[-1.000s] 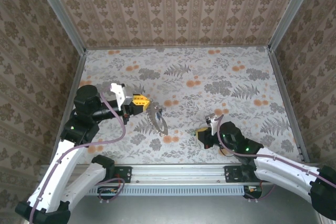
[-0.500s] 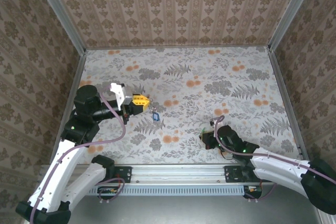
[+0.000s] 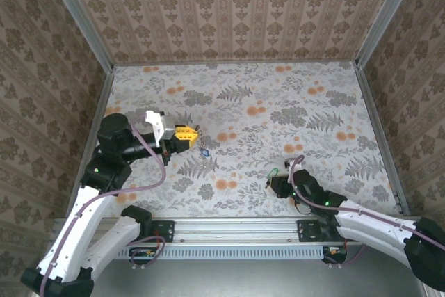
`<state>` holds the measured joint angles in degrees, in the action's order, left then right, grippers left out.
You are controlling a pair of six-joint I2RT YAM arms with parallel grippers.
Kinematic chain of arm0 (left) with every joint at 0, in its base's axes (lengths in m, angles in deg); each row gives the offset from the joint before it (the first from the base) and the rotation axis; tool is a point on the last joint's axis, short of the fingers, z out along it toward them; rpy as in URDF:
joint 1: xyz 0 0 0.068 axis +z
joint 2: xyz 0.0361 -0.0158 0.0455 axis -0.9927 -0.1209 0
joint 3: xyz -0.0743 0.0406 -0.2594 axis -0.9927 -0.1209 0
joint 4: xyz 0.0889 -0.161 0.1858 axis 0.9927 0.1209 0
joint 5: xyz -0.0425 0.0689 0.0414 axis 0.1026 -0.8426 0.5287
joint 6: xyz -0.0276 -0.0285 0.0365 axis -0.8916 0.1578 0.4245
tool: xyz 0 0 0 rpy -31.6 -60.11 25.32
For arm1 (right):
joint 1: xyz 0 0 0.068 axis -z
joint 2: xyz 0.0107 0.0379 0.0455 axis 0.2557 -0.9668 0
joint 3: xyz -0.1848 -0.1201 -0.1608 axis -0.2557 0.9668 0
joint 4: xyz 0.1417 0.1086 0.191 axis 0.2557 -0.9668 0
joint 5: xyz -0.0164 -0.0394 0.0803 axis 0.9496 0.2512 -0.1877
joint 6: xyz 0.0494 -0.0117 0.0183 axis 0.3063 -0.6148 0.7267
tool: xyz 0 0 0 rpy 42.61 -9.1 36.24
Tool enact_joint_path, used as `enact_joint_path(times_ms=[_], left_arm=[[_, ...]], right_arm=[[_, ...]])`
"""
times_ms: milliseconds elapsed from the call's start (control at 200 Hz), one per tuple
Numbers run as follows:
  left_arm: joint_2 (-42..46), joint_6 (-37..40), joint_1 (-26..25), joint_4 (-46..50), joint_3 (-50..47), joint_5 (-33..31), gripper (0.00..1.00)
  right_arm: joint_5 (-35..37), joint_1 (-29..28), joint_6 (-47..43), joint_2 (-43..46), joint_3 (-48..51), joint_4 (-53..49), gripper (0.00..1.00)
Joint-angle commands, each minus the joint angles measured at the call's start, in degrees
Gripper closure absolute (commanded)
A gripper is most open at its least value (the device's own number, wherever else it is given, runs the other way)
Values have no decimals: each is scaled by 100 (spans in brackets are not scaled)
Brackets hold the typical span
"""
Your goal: Put the keys on the keyring
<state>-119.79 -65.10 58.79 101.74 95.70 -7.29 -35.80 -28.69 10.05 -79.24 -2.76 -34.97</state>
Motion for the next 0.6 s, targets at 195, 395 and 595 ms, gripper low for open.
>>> enact_joint_path(times_ms=[195,395,595], left_arm=[[118,-137,54,-274,-47,211,100],[107,-163,54,-288,-50,257,100],[118,-165,58,-271,-54,275,100]], right_arm=[[280,182,103,-127,-1341,-2158,61],[-55,354,-535,-868,-2635,-3565,60],[-1201,369,-1147,-2082,-3560,-4329,54]])
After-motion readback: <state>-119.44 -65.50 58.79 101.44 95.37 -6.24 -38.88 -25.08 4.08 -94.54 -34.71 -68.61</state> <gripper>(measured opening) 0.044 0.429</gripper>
